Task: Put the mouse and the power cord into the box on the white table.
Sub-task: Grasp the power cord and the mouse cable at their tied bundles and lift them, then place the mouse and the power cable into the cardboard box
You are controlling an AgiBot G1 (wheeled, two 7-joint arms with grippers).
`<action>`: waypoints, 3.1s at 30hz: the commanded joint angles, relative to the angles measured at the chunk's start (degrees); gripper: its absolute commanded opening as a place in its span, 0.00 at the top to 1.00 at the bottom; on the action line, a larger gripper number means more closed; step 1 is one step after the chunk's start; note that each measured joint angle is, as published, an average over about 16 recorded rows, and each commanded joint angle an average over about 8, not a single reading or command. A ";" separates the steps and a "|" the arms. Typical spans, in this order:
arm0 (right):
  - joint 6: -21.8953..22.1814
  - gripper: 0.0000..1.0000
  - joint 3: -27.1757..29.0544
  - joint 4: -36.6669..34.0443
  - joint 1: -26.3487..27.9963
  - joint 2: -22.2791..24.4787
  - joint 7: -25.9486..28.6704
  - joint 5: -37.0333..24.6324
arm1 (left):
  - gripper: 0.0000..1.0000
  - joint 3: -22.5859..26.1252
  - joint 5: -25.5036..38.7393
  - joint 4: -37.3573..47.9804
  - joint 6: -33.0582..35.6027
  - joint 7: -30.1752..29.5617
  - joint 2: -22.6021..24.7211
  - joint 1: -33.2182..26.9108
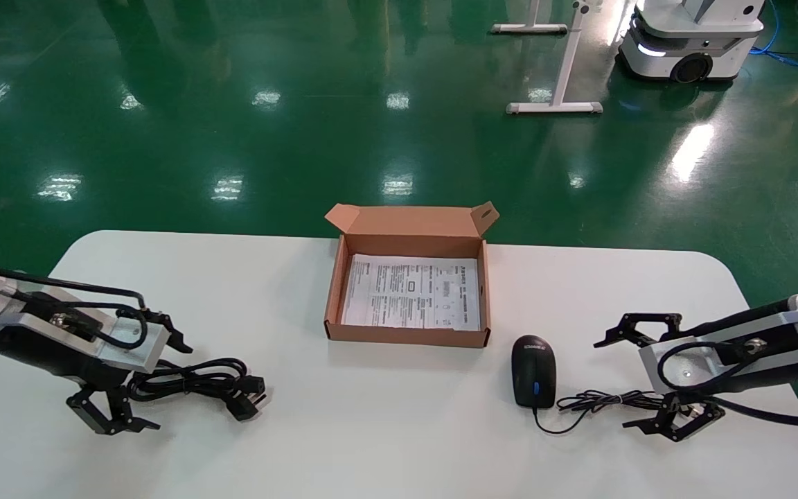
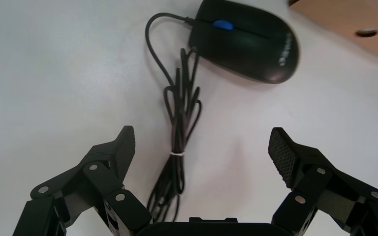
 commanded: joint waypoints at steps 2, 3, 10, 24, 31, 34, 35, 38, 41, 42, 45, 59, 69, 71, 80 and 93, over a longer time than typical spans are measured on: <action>0.65 0.00 -0.66 -4.60 0.85 -2.09 -2.32 -0.97 | 0.00 0.10 0.10 4.04 -0.95 2.52 1.61 0.27; 0.93 0.00 -0.73 -5.74 0.99 -2.60 -2.84 -1.08 | 0.00 0.05 0.04 4.95 -1.32 3.08 1.92 0.42; 2.72 0.00 -0.79 -11.65 1.74 -5.27 -5.17 -1.22 | 0.00 -0.38 -0.54 9.16 -3.42 5.64 3.25 1.20; 5.18 1.00 -0.75 -16.05 1.77 -7.63 -5.68 -1.23 | 1.00 -0.35 -0.57 11.24 -3.66 7.92 4.16 1.41; 5.06 1.00 -0.72 -15.55 1.66 -7.36 -5.67 -1.16 | 1.00 -0.38 -0.60 10.88 -3.60 7.78 4.04 1.43; 5.01 1.00 -0.71 -15.40 1.63 -7.28 -5.67 -1.14 | 1.00 -0.40 -0.61 10.77 -3.59 7.72 4.01 1.44; 4.99 1.00 -0.71 -15.35 1.62 -7.25 -5.66 -1.13 | 1.00 -0.40 -0.61 10.74 -3.59 7.70 4.00 1.45; 4.93 1.00 -0.69 -15.24 1.60 -7.19 -5.66 -1.11 | 1.00 -0.42 -0.62 10.68 -3.58 7.66 3.97 1.45; 4.89 1.00 -0.68 -15.15 1.59 -7.15 -5.65 -1.09 | 1.00 -0.43 -0.63 10.63 -3.57 7.63 3.96 1.45; 4.88 1.00 -0.67 -15.13 1.59 -7.13 -5.65 -1.08 | 1.00 -0.43 -0.64 10.61 -3.57 7.62 3.95 1.45; 4.85 1.00 -0.66 -15.06 1.58 -7.10 -5.65 -1.06 | 1.00 -0.45 -0.65 10.56 -3.56 7.60 3.94 1.45; 4.79 1.00 -0.64 -14.93 1.55 -7.04 -5.64 -1.00 | 1.00 -0.46 -0.66 10.47 -3.50 7.55 3.90 1.45; 4.57 1.00 -0.41 -14.69 2.45 -6.55 -5.65 -0.68 | 1.00 -2.25 -3.24 11.46 -1.53 6.25 2.40 -0.30; 4.19 1.00 -0.15 -14.45 3.62 -5.99 -5.62 -0.33 | 1.00 -3.19 -4.59 11.81 0.04 5.72 1.27 -1.88; 0.75 1.00 1.71 -11.21 13.89 -4.08 -4.88 2.09 | 1.00 -6.16 -9.00 11.08 3.70 0.58 -4.31 -13.47; 4.93 1.00 4.49 -9.38 17.33 -12.87 -2.01 6.14 | 1.00 -9.12 -13.80 6.20 -0.58 -12.70 1.20 -21.64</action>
